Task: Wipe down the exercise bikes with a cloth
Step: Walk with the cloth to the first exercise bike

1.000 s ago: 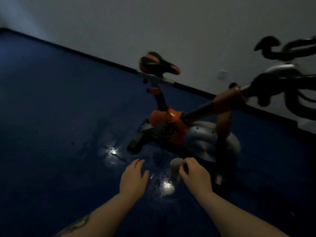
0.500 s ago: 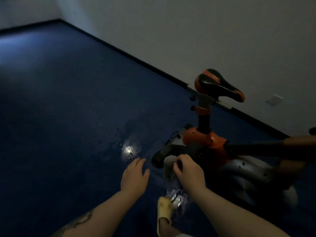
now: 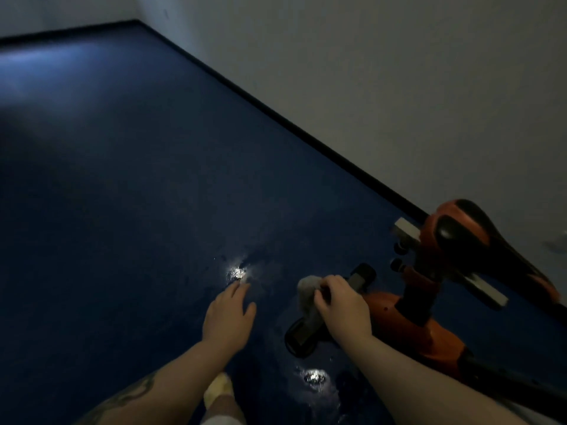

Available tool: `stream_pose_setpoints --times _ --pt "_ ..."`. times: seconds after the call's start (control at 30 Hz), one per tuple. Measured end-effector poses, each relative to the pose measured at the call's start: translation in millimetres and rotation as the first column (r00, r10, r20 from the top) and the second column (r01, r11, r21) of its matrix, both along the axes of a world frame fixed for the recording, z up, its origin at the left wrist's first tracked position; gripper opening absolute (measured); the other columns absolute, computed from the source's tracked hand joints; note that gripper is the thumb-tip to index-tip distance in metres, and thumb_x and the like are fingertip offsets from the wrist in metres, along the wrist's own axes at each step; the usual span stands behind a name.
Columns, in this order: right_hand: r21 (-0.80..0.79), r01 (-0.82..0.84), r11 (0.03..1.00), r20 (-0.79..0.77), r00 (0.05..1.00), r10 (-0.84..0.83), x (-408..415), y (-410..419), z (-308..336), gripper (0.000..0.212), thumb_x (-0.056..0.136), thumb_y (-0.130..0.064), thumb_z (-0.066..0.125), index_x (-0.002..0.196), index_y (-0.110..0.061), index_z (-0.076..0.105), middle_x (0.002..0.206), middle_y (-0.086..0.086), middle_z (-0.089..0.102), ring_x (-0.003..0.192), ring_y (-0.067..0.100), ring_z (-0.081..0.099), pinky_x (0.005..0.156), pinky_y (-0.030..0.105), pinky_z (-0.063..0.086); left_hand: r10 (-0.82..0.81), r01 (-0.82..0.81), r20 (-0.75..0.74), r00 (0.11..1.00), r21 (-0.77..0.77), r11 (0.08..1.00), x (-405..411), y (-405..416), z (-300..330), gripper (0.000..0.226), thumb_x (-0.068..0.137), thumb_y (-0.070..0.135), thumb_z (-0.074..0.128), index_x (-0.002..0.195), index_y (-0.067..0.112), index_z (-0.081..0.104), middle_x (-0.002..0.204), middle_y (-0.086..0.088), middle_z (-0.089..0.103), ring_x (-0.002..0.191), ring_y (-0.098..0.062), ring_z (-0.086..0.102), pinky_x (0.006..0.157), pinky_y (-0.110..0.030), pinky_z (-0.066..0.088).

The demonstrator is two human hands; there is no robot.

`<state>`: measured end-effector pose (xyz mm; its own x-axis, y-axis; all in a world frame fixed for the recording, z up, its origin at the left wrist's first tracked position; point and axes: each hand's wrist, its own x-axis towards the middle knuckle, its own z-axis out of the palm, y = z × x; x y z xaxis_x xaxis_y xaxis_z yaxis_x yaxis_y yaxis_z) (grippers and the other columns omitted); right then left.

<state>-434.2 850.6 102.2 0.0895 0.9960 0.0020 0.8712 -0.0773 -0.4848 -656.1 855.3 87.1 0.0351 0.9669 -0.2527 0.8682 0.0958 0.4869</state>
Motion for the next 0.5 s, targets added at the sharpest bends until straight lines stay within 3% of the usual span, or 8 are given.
stream_pose_setpoints --times 0.1,0.5 --pt "0.004 0.031 1.000 -0.001 1.000 -0.031 -18 53 -5 0.010 0.088 -0.027 0.059 0.092 -0.018 0.058 0.092 -0.002 0.058 0.079 0.016 0.059 0.064 0.028 0.042 -0.022 0.022 0.017 1.000 0.020 1.000 -18 60 -5 0.048 0.096 0.033 0.043 0.142 0.020 0.038 0.148 0.003 0.037 0.131 -0.017 0.039 0.108 -0.030 0.030" --pt "0.015 0.289 0.957 -0.029 0.957 -0.288 -62 224 -3 0.008 0.091 -0.029 0.056 0.092 -0.021 0.056 0.090 -0.005 0.055 0.075 0.013 0.056 0.062 0.032 0.048 -0.336 0.336 0.017 0.942 0.006 0.942 -23 291 8 0.050 0.097 0.037 0.038 0.145 0.022 0.032 0.154 0.002 0.029 0.139 -0.017 0.030 0.115 -0.035 0.026"
